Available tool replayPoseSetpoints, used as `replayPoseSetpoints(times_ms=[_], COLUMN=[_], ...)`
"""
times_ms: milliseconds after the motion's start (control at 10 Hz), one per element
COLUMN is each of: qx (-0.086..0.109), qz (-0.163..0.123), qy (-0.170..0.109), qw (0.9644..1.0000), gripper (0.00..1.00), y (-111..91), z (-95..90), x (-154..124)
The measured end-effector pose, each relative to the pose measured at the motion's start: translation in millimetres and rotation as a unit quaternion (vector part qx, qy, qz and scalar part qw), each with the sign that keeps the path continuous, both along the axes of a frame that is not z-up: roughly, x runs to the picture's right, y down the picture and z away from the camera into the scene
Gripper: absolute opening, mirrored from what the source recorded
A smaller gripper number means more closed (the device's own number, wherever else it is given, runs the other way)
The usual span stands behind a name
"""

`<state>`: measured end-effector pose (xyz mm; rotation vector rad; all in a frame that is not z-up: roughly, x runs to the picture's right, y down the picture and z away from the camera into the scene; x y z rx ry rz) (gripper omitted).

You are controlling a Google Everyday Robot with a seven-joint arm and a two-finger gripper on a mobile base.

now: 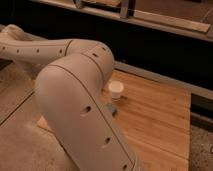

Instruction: Drag the pepper across the table

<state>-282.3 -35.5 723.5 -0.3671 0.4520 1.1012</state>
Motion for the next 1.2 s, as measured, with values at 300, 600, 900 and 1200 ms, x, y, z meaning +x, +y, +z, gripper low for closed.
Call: replayPoseSetpoints(times_ms=[300,600,900,1200], qx=[0.003,0.003,0.003,0.002], qz=[0.008,0.008,0.007,0.007], qy=[-0.005,-0.005,-0.006,-0.005], qw=[1.0000,1.0000,1.0000,1.0000], gripper=[0.80,0.80,0.80,0.80], y=[-0.4,-0.3,0.4,0.4], z=[-2.1,-2.0,-2.4,-2.2], x=[0.9,0.8,-0.7,-0.2])
